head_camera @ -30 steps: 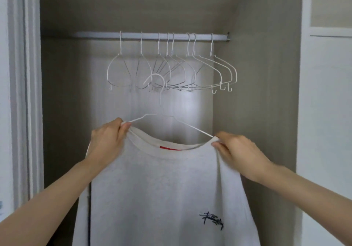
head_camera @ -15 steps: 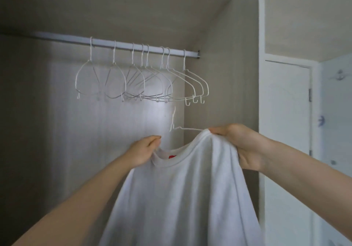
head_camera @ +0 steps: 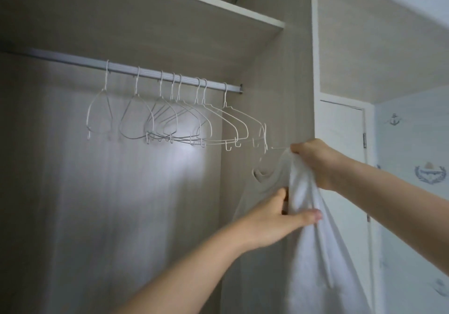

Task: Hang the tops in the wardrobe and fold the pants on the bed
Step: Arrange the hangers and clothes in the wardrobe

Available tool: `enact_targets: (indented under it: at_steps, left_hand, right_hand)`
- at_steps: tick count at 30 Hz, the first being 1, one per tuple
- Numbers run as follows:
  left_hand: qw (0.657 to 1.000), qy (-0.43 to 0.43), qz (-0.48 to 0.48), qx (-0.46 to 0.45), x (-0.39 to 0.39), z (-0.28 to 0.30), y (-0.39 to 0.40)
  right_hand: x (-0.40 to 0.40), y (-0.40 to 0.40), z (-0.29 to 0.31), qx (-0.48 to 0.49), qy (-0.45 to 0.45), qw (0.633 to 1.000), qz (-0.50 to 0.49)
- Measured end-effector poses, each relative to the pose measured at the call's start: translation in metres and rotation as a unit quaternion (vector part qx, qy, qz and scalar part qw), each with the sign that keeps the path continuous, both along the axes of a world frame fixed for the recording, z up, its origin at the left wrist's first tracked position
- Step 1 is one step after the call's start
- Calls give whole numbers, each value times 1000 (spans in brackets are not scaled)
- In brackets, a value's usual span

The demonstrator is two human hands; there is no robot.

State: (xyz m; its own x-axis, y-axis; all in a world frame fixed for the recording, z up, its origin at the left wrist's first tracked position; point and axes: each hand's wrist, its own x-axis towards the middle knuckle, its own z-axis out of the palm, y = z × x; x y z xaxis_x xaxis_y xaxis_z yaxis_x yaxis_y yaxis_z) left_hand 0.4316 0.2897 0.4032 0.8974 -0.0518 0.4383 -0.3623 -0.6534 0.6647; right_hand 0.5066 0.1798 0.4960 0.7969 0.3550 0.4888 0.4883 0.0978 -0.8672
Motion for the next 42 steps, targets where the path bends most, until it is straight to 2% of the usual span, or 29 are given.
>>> enact_targets:
  at_steps: [6,10,13,21,30,37,42]
  left_hand:
    - [996,-11,76,51,8,-24,-28]
    - [989,-79,120,43,15,-27,-34]
    - [988,-98,115,37,21,-18,-33]
    - [994,-14,71,83,21,-6,-5]
    - [992,-6,78,101,10,0,22]
    - [991,-38,78,102,5,5,29]
    - [984,-104,122,78,18,21,39]
  right_hand:
    - [7,-5,-19,-41,-55,997,-25]
    - [7,-2,-23,-11,-86,996,-35]
    - [9,-4,-15,19,-80,995,-59]
    - [22,5,-9,25,-70,990,-120]
    - [30,28,-2,24,-113,984,-138]
    - [30,32,5,56,-113,986,-113]
    - [41,44,38,61,-142,981,-119]
